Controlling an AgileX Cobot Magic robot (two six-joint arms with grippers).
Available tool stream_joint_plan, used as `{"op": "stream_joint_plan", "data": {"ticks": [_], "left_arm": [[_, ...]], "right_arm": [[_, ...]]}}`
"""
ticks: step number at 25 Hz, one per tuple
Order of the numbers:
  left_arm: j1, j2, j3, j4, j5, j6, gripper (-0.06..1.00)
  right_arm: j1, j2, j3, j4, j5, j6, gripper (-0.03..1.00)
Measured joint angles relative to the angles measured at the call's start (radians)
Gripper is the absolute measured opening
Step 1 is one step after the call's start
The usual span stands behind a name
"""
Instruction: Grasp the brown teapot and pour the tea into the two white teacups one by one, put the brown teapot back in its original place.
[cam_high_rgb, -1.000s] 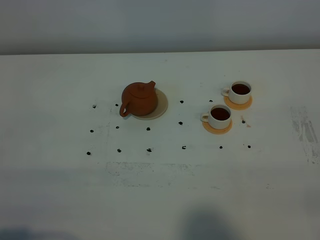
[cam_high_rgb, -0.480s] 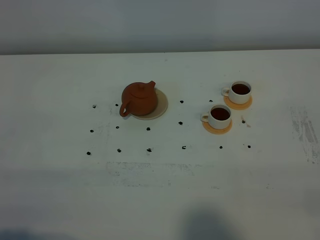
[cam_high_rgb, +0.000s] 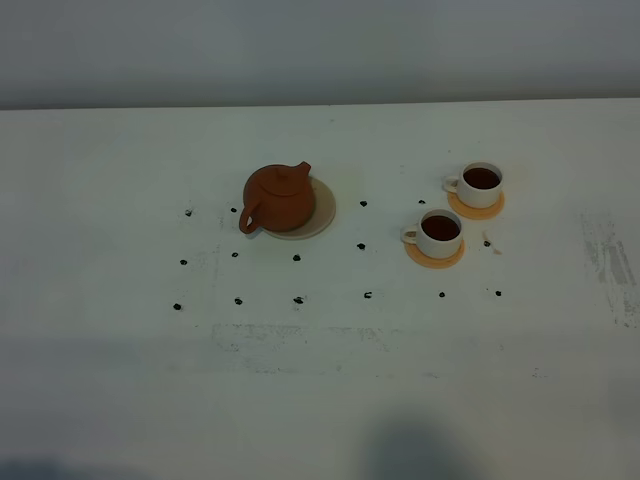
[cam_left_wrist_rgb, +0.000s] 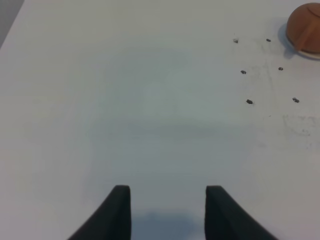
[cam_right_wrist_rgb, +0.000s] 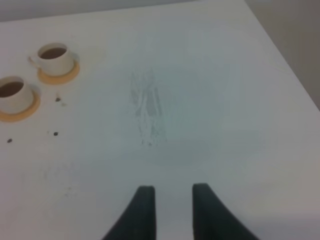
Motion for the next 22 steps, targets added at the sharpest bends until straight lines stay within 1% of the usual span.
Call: {"op": "stream_joint_plan", "data": {"ticks": [22], "left_arm": [[0.0,0.003,0.0,0.0,0.0,-0.001,0.34]], "right_arm": [[0.0,0.0,0.0,0.0,0.0,0.0,0.21]]}}
